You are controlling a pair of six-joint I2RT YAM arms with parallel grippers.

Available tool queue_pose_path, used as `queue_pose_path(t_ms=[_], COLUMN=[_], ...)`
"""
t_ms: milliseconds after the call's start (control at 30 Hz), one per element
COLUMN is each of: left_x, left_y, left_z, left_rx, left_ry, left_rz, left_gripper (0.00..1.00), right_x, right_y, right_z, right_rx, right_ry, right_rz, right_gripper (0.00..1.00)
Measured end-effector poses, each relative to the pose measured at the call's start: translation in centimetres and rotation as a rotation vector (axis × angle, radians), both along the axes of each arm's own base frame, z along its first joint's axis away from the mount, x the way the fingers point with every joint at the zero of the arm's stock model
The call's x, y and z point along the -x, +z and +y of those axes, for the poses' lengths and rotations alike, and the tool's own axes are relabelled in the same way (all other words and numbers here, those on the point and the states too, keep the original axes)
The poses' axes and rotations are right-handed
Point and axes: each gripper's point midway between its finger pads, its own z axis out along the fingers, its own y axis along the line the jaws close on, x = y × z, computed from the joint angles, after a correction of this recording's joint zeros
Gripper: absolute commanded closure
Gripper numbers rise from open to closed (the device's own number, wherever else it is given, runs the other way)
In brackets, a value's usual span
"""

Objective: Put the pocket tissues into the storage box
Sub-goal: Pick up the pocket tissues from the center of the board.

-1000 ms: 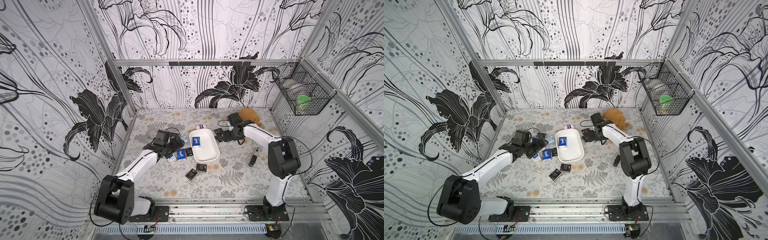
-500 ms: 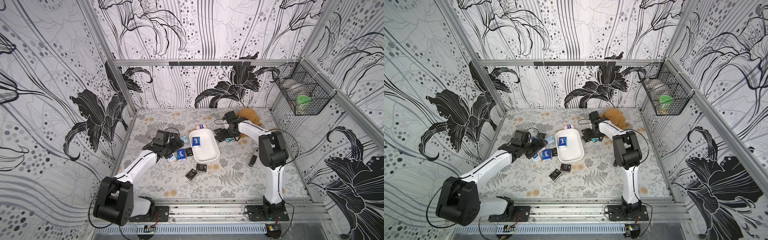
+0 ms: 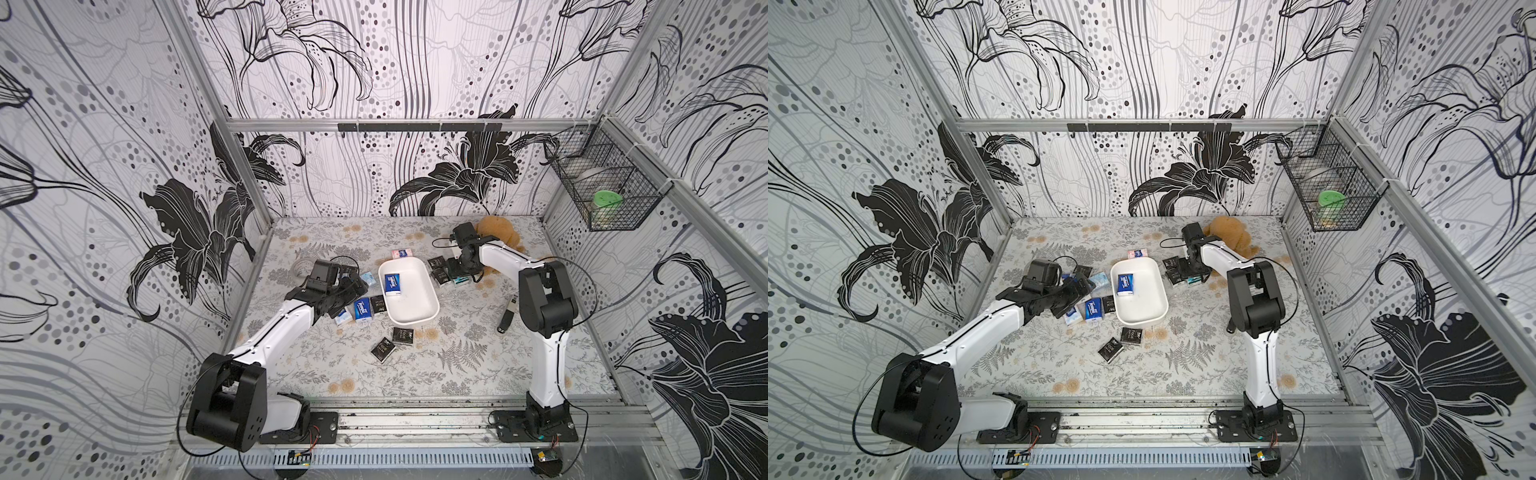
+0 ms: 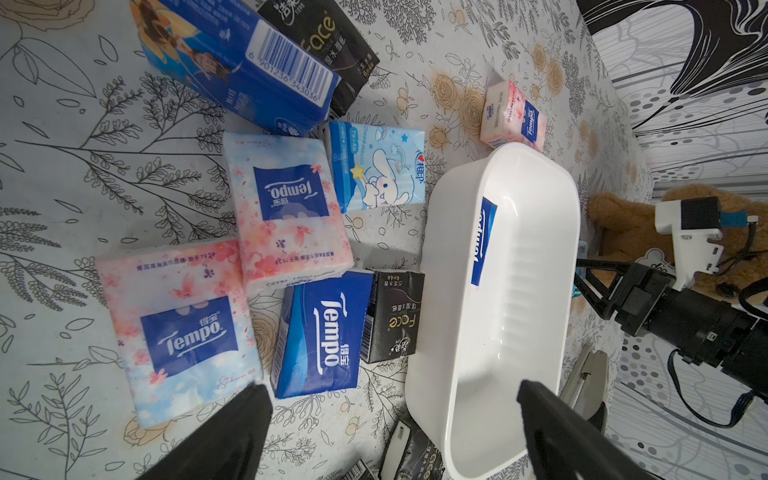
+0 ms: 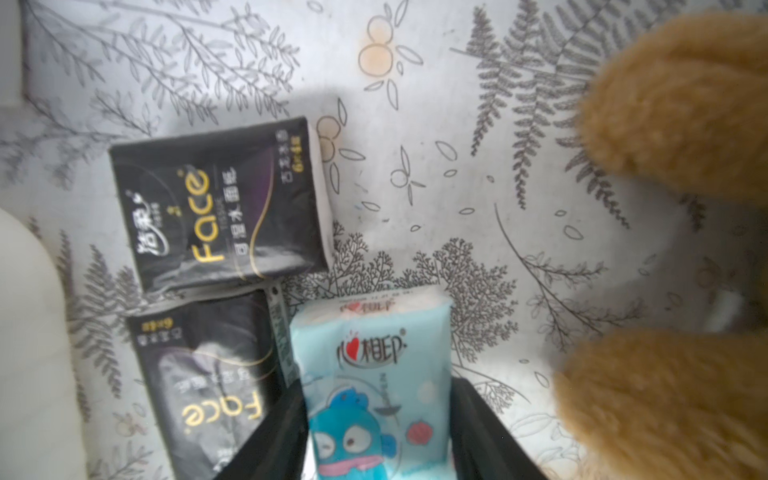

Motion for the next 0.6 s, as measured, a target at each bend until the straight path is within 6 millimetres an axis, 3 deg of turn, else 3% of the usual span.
queue_pose_path(t_ms=[133,333,467,600], left_x=[0.0,0.3,0.2,-0.3], left_y=[0.0,-0.5,-0.3,0.1], left_z=[0.0,0.1,0.4,2.0], left_rx=[0.000,-0.001,-0.005,-0.011], left_ry=[0.000,0.003,0.013,0.061], left_rz=[0.001,0.012,0.007,-0.008], left_gripper=[0.03,0.03,0.03,0.03], right_x=[0.4,0.4,0.7,2.0], right_y=[-0.4,-0.6,-0.4,0.8], right_z=[-0.1,-0.1,-0.2,-0.6], right_rx=[0.005,0.004,-0.003,-0.021], right_ry=[0.002,-0.003,-0.019,-0.058], right_rz=[0.012,0.016,0.012,0.008], right_gripper=[0.35,0.52,0.54,0.54])
